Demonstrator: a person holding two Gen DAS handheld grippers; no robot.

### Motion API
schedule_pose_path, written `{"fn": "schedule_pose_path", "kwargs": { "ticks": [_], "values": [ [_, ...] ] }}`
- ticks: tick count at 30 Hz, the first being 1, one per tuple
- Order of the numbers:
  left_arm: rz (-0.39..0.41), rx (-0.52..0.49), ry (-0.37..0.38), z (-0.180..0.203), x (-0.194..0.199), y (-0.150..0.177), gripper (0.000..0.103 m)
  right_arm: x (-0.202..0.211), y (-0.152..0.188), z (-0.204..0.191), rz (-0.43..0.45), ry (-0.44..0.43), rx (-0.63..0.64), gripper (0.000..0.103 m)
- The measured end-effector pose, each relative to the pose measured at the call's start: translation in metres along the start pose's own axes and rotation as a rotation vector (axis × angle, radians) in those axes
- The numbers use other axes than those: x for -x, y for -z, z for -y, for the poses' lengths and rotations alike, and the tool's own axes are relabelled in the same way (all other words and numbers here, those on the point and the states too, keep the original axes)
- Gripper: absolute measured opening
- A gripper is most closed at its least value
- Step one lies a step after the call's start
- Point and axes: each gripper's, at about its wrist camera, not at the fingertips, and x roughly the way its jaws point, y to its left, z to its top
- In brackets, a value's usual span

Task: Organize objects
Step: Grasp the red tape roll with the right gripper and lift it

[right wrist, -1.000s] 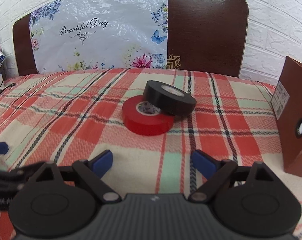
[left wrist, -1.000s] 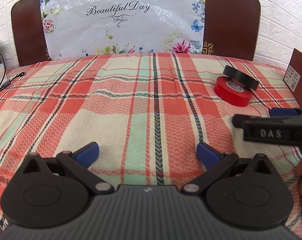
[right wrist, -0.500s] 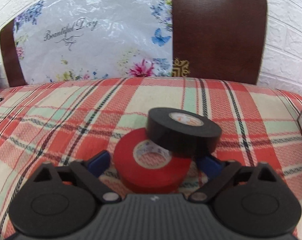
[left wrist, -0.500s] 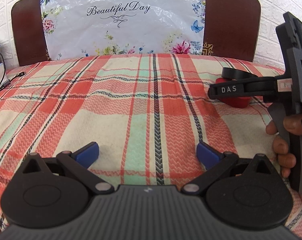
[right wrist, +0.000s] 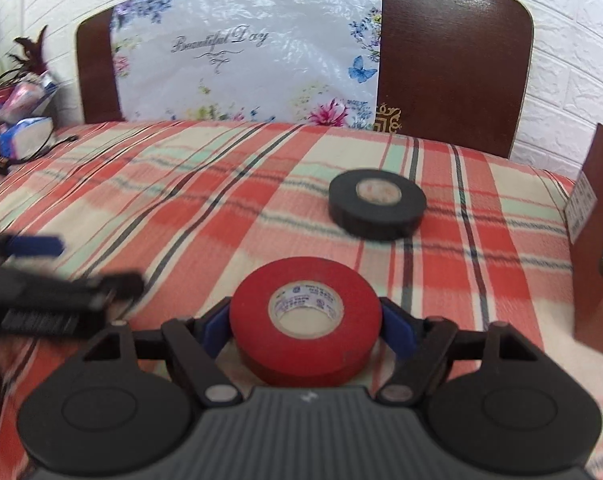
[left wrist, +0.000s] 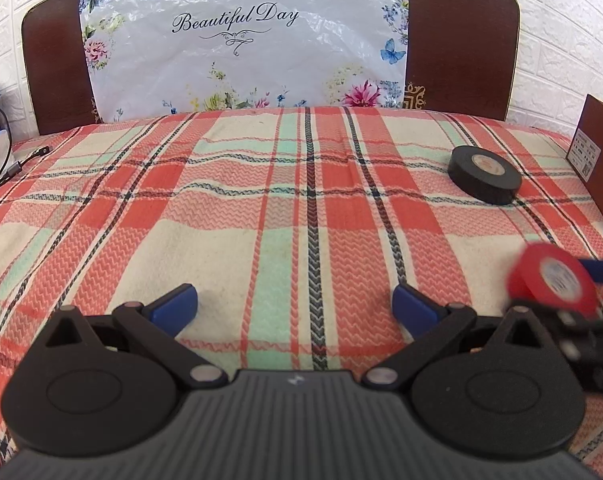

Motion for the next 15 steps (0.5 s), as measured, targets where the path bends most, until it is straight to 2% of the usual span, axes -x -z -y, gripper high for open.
{"fn": "schedule_pose_path", "kwargs": {
  "ticks": [5, 11, 15],
  "values": [
    [0.000, -0.001, 0.000, 0.000, 0.001, 0.001, 0.103, 0.047, 0.037, 0.000, -0.001, -0.002, -0.012, 0.077],
    [0.000, -0.004, -0.006, 0.001, 0.001, 0.000, 0.103, 0.091, 0.070, -0.003, 0.003, 0.033, -0.007, 0.077],
    [0.000, -0.005, -0.018, 0.002, 0.002, 0.000, 0.103, 0.102, 0.079, 0.000, 0.005, 0.047, -0.006, 0.085]
  ]
}}
